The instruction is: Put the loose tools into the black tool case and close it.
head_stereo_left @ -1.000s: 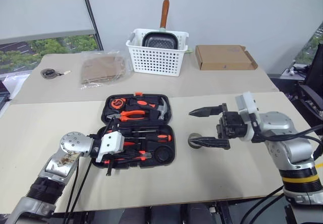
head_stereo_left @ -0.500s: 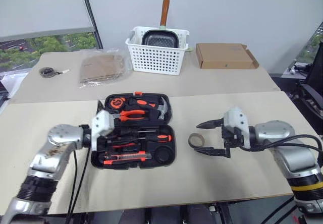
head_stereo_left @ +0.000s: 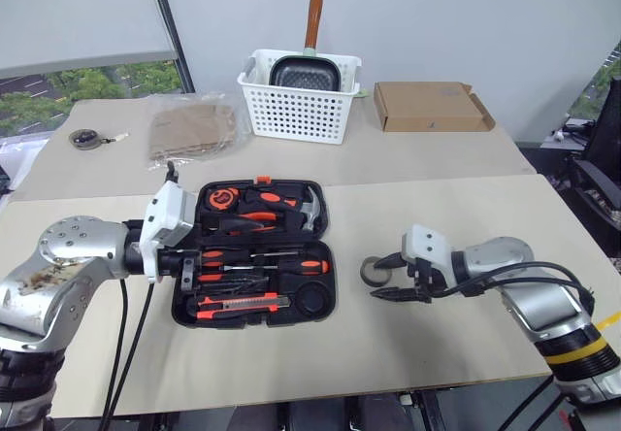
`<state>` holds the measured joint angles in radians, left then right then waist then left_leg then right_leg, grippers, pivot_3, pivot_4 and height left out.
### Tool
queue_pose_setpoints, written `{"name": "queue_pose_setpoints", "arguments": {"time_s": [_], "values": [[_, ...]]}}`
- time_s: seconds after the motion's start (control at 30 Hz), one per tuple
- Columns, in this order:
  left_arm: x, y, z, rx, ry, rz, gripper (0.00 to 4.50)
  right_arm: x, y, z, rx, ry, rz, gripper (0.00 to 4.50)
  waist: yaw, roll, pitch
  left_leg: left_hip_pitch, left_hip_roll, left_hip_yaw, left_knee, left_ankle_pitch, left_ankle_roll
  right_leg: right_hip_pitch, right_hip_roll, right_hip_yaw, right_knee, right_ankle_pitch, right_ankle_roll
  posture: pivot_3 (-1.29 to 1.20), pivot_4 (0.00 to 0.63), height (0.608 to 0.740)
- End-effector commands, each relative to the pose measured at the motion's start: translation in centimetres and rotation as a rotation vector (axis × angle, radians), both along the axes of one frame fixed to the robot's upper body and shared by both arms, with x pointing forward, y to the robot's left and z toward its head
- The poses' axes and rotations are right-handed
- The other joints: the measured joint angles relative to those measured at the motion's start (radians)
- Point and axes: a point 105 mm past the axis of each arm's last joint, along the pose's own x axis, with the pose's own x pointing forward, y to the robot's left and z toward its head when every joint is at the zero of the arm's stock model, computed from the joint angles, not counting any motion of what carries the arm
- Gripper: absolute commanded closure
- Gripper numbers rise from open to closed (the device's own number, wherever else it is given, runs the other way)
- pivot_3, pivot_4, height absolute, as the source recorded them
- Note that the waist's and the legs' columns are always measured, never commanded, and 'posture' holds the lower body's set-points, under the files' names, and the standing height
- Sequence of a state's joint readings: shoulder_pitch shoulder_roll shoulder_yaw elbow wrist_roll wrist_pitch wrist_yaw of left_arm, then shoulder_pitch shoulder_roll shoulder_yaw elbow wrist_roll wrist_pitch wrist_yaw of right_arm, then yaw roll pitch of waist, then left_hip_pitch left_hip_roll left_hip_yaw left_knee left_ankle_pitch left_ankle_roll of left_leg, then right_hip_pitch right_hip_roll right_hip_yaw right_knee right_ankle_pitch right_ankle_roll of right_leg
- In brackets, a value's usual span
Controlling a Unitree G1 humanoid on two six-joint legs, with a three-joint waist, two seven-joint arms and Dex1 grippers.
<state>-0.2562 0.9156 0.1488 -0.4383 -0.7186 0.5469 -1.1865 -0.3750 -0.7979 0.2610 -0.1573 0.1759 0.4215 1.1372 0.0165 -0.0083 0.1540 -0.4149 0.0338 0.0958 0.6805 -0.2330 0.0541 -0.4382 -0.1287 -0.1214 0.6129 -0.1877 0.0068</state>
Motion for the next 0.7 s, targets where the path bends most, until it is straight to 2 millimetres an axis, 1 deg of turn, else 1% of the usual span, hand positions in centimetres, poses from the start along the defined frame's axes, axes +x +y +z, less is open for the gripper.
{"name": "queue_pose_setpoints", "arguments": {"time_s": [0.03,0.13,0.17,0.2,0.33,0.43,0.47,0.53,0.6,0.67,0.7], "values": [[-0.8,0.0,0.8,0.019,-0.026,0.000,0.00,0.5,0.2,0.6,-0.019,-0.044,0.010,2.97,-0.002,0.000,0.000,0.000,0.000,0.000,0.000,0.000,0.000,0.000,0.000,0.000,0.000,0.000,0.000,0.00,0.150,0.700],[-1.2,0.0,0.6,0.035,-0.012,0.001,0.00,0.6,0.3,0.5,-0.028,-0.042,0.019,3.90,-0.003,0.000,0.000,0.000,0.000,0.000,0.000,0.000,0.000,0.000,0.000,0.000,0.000,0.000,0.000,0.00,0.150,0.700],[-1.3,0.2,0.5,0.049,-0.006,0.001,0.00,0.6,0.4,0.4,-0.033,-0.042,0.024,4.30,-0.003,0.000,0.000,0.000,0.000,0.000,0.000,0.000,0.000,0.000,0.000,0.000,0.000,0.000,0.000,0.00,0.150,0.700],[-1.4,0.3,0.4,0.064,0.000,0.003,0.00,0.6,0.4,0.3,-0.037,-0.043,0.027,4.48,-0.004,0.000,0.000,0.000,0.000,0.000,0.000,0.000,0.000,0.000,0.000,0.000,0.000,0.000,0.000,0.00,0.150,0.700],[-1.7,0.7,0.0,0.101,0.009,0.005,0.00,0.7,0.8,0.6,-0.039,-0.062,0.040,4.48,-0.004,0.000,0.000,0.000,0.000,0.000,0.000,0.000,-0.001,0.000,0.000,0.000,0.000,0.000,0.000,0.00,0.150,0.700],[-1.8,0.8,-0.1,0.102,0.012,0.005,0.00,0.6,1.1,1.9,-0.026,-0.090,0.067,4.48,-0.004,0.000,0.000,0.000,0.000,0.000,0.000,0.000,-0.001,0.000,0.000,0.000,0.000,0.000,0.000,0.00,0.150,0.700],[-1.9,0.9,-0.2,0.103,0.019,0.008,0.00,0.5,1.5,2.8,-0.017,-0.110,0.087,4.48,-0.004,0.000,0.000,0.000,0.000,0.000,0.000,0.000,-0.001,0.000,0.000,0.000,0.000,0.000,0.000,0.00,0.150,0.700],[-2.0,1.3,-0.6,0.107,0.033,0.021,0.00,0.1,2.5,4.3,0.009,-0.141,0.137,4.48,-0.006,0.000,0.000,0.000,0.000,0.000,0.000,0.000,-0.001,-0.001,0.000,0.000,0.000,0.000,0.000,0.00,0.150,0.700],[-2.0,1.9,-1.2,0.131,0.040,0.043,0.00,-0.8,4.0,5.6,0.044,-0.144,0.206,4.48,-0.007,0.000,0.000,0.000,0.000,0.000,0.000,0.000,-0.001,-0.001,0.001,0.000,0.000,0.000,0.000,0.00,0.150,0.700],[-2.0,2.5,-1.7,0.150,0.044,0.068,0.00,-1.9,6.0,6.3,0.065,-0.150,0.289,4.48,-0.007,0.000,0.000,0.000,0.001,0.000,-0.001,0.000,-0.002,-0.001,0.001,0.000,0.000,0.000,0.000,0.00,0.150,0.700],[-1.9,2.7,-1.8,0.152,0.044,0.076,0.00,-2.3,6.7,6.3,0.068,-0.145,0.318,4.48,-0.006,0.000,0.000,0.001,0.001,0.000,-0.001,0.000,-0.002,-0.001,0.001,0.000,0.000,0.000,-0.001,0.00,0.150,0.700]]}}
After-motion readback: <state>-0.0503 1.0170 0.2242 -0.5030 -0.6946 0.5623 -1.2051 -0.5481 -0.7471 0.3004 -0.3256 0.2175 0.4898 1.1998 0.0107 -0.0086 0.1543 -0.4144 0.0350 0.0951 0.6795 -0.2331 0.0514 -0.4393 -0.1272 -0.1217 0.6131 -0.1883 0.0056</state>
